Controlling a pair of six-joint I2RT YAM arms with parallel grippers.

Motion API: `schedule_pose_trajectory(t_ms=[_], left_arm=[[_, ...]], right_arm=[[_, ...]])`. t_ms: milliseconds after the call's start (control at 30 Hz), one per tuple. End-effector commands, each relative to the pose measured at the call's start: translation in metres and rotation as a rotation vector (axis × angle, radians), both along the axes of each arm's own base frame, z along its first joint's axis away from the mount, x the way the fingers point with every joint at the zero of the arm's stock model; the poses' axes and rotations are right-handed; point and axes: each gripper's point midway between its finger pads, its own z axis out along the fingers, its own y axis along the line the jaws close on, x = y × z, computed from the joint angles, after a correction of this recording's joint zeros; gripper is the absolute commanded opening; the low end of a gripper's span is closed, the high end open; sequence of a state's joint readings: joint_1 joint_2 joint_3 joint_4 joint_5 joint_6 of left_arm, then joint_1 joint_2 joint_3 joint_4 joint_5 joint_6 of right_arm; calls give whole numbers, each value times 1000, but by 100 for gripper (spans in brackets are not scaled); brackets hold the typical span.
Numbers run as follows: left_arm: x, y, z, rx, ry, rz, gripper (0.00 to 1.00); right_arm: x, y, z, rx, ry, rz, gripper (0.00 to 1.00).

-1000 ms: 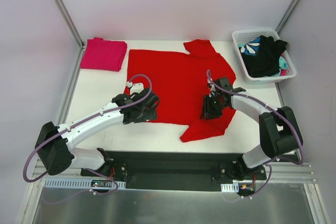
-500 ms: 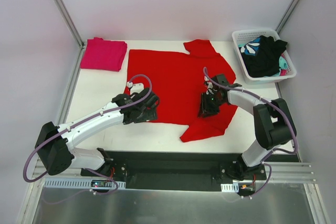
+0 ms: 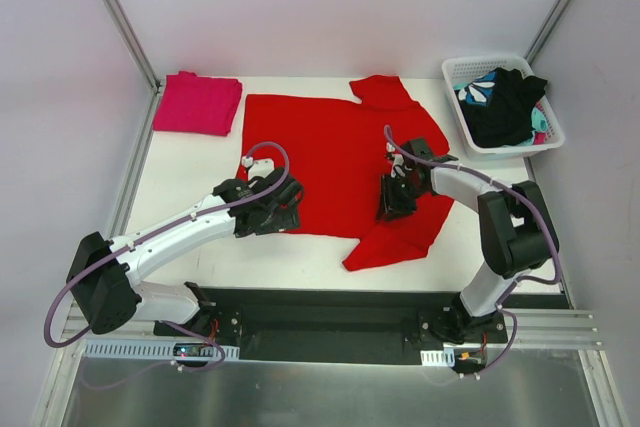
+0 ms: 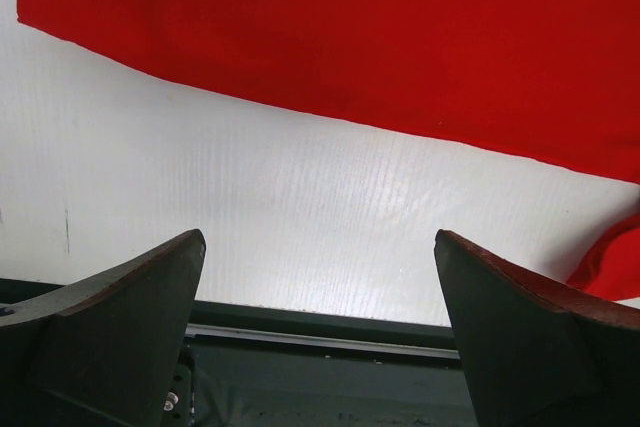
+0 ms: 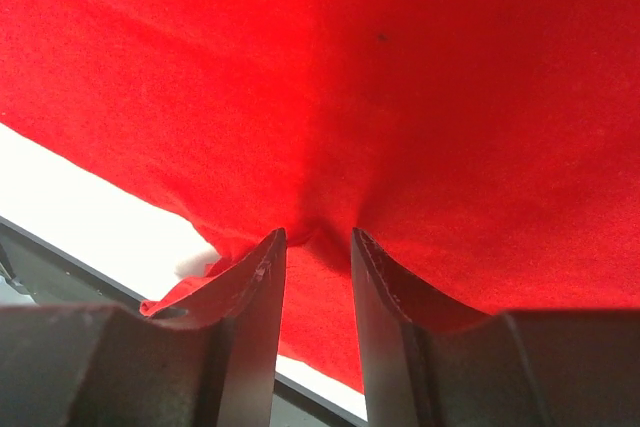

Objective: Fold and stack the t-shirts

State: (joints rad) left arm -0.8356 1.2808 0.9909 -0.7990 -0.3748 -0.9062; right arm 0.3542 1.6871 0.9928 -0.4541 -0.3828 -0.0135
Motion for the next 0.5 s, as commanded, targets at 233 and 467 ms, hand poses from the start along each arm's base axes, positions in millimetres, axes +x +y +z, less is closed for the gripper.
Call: schedule_pose_trajectory(t_ms=[233, 467], left_arm=[[2, -1, 11, -17, -10, 9, 99], [2, -2, 12, -25, -8, 11, 99]], right_arm=[[-7, -1, -5, 24, 29, 19, 35], [-18, -2, 1, 45, 29, 16, 35]])
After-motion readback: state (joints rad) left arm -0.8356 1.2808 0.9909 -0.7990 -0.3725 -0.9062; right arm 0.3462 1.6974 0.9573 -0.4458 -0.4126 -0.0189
